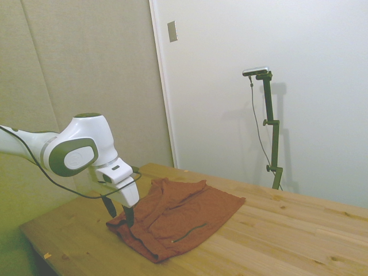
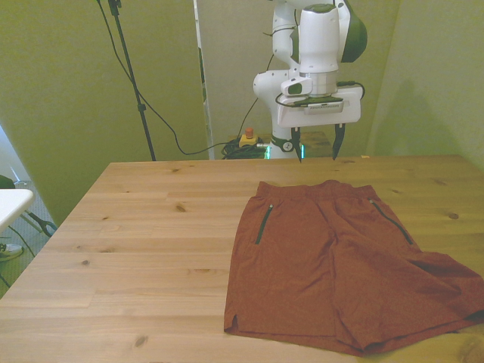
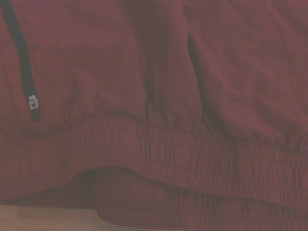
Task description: Fold the shorts
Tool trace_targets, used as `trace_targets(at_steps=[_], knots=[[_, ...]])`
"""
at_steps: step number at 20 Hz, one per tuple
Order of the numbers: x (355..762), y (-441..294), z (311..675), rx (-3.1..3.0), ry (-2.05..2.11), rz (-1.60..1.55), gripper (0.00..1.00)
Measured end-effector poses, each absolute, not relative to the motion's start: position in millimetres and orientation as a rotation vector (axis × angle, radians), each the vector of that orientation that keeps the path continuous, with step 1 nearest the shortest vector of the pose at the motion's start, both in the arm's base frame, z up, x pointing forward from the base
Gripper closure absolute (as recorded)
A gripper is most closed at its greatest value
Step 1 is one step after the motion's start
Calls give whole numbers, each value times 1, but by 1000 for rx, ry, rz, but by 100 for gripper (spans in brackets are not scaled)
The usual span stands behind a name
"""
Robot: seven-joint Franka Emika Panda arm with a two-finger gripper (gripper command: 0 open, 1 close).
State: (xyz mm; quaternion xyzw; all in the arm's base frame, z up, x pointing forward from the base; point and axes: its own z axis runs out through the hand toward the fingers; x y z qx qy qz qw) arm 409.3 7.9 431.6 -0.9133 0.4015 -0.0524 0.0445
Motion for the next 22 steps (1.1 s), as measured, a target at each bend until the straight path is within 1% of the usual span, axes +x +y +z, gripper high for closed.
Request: trace_targets(at_steps=[4, 8, 12, 17, 22], knots=[[415, 14, 433, -2817, 1203, -218, 0], [428, 64, 432, -2959, 1167, -330, 0], [425, 130, 413, -3152, 1162, -521, 0], [414, 186, 386, -3392, 1048, -782, 0], [426, 220, 362, -3447, 911, -788, 0]])
